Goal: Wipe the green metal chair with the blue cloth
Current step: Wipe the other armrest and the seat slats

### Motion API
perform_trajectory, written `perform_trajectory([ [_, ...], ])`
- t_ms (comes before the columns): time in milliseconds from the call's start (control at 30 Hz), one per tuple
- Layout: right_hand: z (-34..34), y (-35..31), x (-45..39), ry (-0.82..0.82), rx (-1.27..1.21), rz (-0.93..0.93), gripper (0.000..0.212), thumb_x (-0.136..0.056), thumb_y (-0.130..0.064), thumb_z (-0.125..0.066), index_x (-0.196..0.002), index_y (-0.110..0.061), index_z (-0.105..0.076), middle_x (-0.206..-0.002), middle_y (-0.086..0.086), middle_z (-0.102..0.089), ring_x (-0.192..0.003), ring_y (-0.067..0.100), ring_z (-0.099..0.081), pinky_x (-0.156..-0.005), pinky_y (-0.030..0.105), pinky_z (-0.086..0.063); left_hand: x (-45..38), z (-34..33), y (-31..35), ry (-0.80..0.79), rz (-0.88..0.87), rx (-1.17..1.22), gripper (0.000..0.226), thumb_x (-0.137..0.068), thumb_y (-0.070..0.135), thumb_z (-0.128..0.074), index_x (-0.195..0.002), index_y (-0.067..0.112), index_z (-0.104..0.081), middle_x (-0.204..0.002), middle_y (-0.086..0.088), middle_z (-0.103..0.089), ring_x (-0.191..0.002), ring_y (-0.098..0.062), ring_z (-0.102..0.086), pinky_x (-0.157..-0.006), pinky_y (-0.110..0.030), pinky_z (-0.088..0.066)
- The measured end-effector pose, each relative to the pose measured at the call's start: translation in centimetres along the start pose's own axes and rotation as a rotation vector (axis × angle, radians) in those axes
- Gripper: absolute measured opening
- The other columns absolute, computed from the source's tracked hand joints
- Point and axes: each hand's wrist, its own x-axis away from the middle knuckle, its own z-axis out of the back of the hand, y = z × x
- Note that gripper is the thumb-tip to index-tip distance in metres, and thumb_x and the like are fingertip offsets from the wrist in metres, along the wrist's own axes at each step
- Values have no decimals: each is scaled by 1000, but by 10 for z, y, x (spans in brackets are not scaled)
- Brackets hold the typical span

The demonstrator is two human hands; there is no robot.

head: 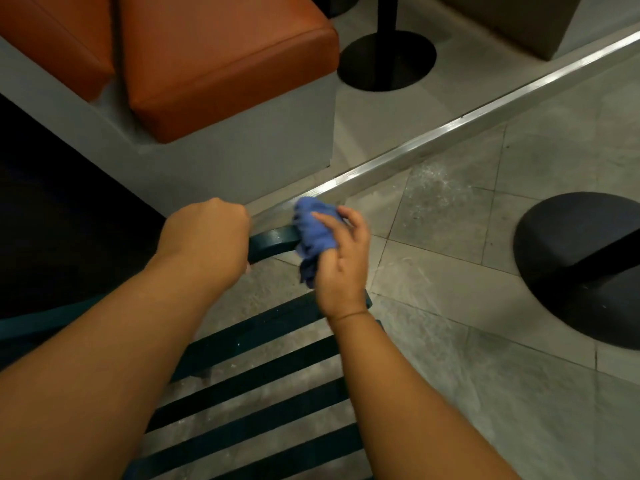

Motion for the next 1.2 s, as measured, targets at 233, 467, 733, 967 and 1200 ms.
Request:
perform_trajectory([
  [233,44,56,-46,-137,121,-688,23,-94,-23,-45,-82,-22,-65,-83,14,-63,-74,25,-57,-65,34,-45,-1,-4,3,74,-58,-83,13,-83,18,-69,-96,15,-66,-64,0,-40,-64,-19,-46,-45,-28,-29],
  [467,40,60,-61,-293,405,-865,21,-89,-19,-44,-91,-10,-63,-100,20,-66,-88,29,-61,-89,43,-51,3,-4,5,106,-51,-73,9,-83,14,-68,-92,14,-64,-63,-1,-37,-63,-19,-42,-49,-30,-31],
  [733,40,-1,-32,-62,196,-621,27,-96,-12,-39,-80,-23,-58,-86,9,-60,-78,22,-56,-71,36,-48,2,-1,6,87,-51,-50,11,-82,14,-70,-91,14,-65,-62,-1,-39,-50,-16,-32,-42,-26,-25],
  [967,42,42,-29,-168,401,-770,25,-95,-34,-34,-100,-31,-58,-98,10,-64,-95,31,-61,-77,42,-51,1,-1,6,72,-46,-63,12,-83,16,-70,-93,14,-64,-63,-1,-39,-51,-16,-33,-45,-28,-29],
  [1200,39,0,-40,-97,161,-604,27,-97,-18,-41,-83,-28,-61,-85,10,-64,-75,24,-62,-69,36,-53,2,0,3,72,-71,-58,15,-83,16,-69,-96,13,-65,-63,-2,-38,-61,-19,-42,-52,-32,-36],
])
